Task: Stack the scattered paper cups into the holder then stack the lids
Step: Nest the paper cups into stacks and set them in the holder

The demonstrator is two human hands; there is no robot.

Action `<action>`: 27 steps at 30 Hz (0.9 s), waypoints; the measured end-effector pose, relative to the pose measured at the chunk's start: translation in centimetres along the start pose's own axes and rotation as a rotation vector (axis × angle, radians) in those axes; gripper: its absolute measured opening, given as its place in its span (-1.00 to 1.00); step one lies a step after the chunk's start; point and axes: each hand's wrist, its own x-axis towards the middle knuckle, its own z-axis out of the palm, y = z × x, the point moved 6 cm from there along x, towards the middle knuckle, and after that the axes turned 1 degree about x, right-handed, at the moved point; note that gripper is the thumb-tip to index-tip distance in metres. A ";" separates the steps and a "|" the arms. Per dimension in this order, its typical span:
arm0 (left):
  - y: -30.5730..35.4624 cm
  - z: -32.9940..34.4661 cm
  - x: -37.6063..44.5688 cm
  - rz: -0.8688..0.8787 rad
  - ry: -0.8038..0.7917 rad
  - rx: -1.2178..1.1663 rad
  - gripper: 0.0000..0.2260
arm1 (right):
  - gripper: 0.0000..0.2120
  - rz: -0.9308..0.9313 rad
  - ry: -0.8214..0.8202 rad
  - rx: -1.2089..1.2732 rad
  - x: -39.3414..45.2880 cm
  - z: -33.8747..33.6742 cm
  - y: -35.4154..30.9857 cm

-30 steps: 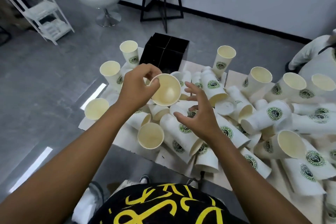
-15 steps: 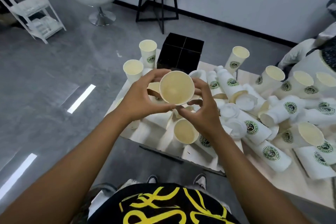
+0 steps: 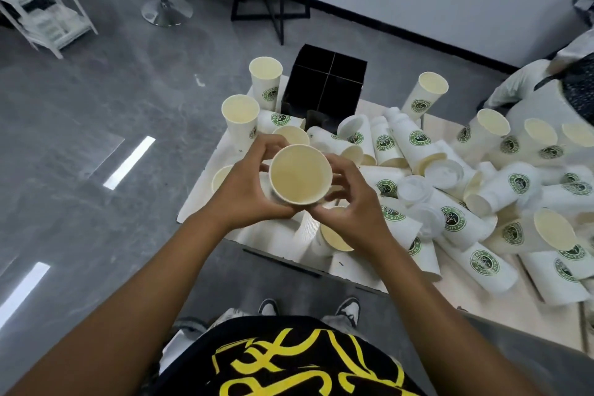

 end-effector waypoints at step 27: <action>-8.5 7.4 -6.2 -0.262 0.007 -0.018 -0.19 | -0.16 0.174 -0.053 -0.327 -4.3 -6.1 5.9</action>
